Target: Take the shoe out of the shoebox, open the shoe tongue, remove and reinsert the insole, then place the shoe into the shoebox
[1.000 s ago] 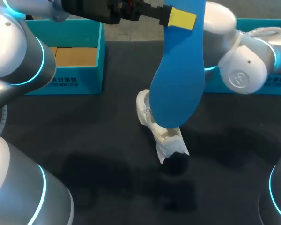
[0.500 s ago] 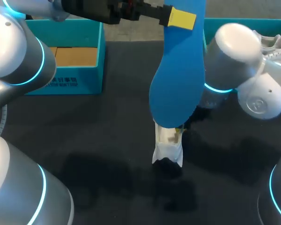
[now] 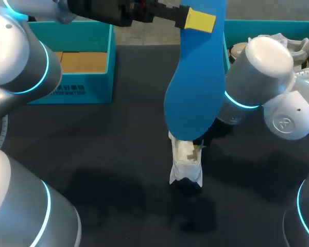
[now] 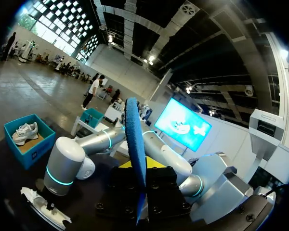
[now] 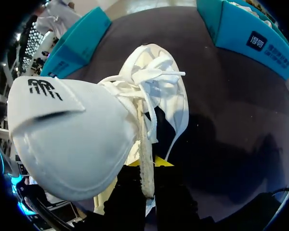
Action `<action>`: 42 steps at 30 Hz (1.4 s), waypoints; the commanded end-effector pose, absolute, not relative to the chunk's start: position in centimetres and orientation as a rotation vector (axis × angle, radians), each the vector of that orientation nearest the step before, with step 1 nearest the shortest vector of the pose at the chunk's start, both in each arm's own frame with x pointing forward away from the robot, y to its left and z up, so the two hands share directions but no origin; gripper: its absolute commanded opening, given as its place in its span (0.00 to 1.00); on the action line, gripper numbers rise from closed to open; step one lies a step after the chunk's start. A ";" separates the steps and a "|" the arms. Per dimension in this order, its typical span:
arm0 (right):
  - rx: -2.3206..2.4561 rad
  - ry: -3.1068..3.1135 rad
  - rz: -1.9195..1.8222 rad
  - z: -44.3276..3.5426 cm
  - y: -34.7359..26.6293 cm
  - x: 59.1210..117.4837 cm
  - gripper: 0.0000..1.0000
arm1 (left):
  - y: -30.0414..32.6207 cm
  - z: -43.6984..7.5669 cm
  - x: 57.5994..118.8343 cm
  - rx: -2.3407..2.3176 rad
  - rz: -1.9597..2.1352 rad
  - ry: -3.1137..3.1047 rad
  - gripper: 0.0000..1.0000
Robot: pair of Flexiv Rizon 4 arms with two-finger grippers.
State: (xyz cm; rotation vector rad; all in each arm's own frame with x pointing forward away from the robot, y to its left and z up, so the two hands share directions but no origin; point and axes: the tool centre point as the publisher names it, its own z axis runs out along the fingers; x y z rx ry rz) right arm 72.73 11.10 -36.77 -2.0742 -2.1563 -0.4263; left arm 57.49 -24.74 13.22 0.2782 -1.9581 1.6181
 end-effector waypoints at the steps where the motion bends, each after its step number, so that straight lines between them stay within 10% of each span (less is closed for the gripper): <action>1: -2.057 -2.148 -0.410 -37.9 11.5 73.5 0.00 | -24.8 13.2 57.5 0.278 1.617 -1.958 0.00; 13: -2.037 -2.133 -0.395 -39.1 11.7 73.5 0.05 | -24.8 13.2 57.5 0.278 1.617 -1.958 0.00; 14: -2.040 -2.131 -0.391 -39.1 11.7 73.5 0.35 | -24.8 13.2 57.5 0.278 1.617 -1.958 0.00; 15: -2.040 -2.131 -0.391 -39.1 11.7 73.5 0.35 | -24.8 13.2 57.5 0.278 1.617 -1.958 0.00; 16: -2.050 -2.127 -0.391 -39.2 11.7 73.5 1.00 | -24.8 13.2 57.5 0.278 1.617 -1.958 0.00; 42: -1.999 -2.130 -0.544 -33.4 11.3 73.2 1.00 | -24.8 13.2 57.5 0.278 1.617 -1.958 0.00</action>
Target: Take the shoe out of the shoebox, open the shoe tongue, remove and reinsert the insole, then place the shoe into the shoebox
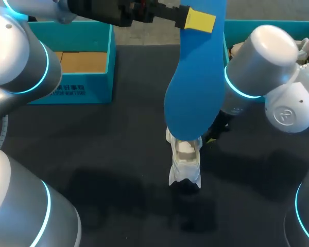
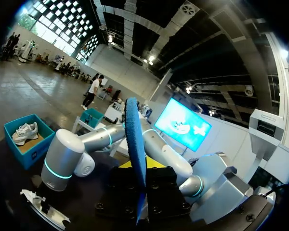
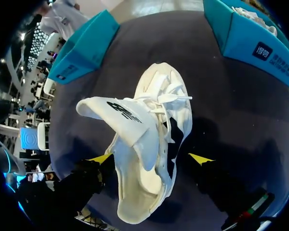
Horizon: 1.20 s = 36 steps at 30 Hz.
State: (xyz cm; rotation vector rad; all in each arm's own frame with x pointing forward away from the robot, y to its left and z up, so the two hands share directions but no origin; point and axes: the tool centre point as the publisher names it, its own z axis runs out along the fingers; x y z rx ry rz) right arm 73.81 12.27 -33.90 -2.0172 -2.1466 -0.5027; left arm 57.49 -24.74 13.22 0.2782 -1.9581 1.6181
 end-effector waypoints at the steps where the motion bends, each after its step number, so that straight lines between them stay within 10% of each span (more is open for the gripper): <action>1: -1.990 -2.118 -0.567 -33.2 11.3 73.2 1.00 | -24.8 13.2 57.5 0.278 1.617 -1.958 0.00; 36: -1.600 -1.735 -1.073 -23.5 8.6 74.9 1.00 | -24.8 13.2 57.5 0.278 1.617 -1.958 0.00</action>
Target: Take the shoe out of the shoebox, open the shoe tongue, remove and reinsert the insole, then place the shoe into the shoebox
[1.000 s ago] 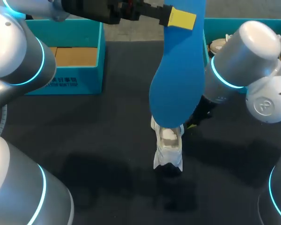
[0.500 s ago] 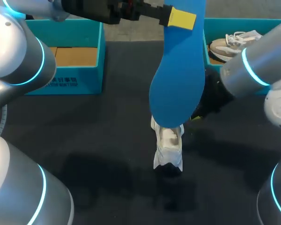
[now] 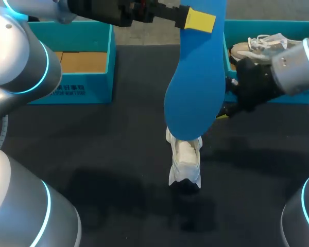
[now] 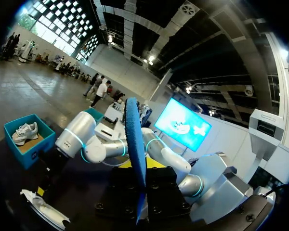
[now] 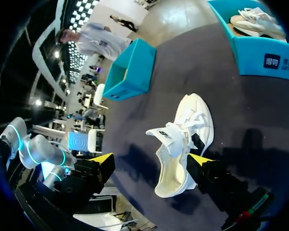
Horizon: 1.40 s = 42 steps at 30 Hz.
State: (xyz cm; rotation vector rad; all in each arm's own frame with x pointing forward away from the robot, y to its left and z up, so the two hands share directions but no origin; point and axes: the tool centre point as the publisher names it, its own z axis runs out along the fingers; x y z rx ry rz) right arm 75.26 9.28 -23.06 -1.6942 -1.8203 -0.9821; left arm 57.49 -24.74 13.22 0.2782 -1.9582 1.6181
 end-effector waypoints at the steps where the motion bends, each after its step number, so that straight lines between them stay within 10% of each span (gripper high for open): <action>1: -1.594 -1.723 -1.084 -23.4 8.6 75.0 1.00 | -24.8 13.2 57.5 0.278 1.617 -1.958 0.00; 42: -1.252 -1.458 -1.346 -16.3 8.0 76.6 1.00 | -24.8 13.2 57.5 0.278 1.617 -1.958 0.00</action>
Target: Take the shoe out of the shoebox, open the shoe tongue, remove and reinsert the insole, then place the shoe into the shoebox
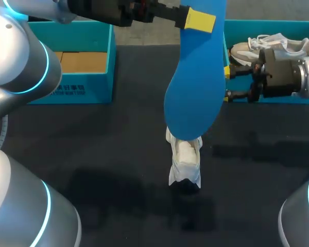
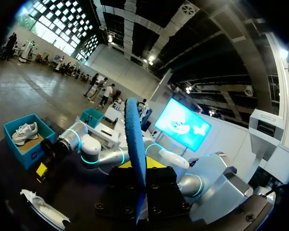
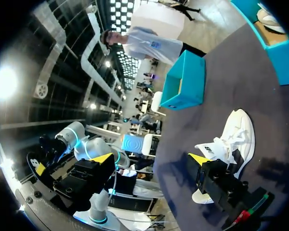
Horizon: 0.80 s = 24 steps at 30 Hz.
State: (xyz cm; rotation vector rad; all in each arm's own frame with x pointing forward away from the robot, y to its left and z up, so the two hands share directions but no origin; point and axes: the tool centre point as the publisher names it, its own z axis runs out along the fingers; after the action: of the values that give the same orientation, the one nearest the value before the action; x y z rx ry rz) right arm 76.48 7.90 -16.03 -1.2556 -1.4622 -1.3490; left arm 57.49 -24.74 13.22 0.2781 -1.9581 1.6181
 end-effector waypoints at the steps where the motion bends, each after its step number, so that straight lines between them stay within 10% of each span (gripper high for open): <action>1: -1.252 -1.458 -1.346 -16.3 8.0 76.6 1.00 | -24.8 13.2 57.5 0.278 1.617 -1.958 0.00; 24: -1.252 -1.458 -1.346 -16.3 8.0 76.6 1.00 | -25.0 12.8 59.3 0.225 1.658 -2.062 0.00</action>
State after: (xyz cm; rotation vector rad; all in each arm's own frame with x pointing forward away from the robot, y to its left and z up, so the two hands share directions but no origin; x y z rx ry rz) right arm 76.49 7.82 -16.28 -1.2509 -1.4580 -1.3472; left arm 58.56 -24.97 12.35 0.2524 -2.0382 1.6665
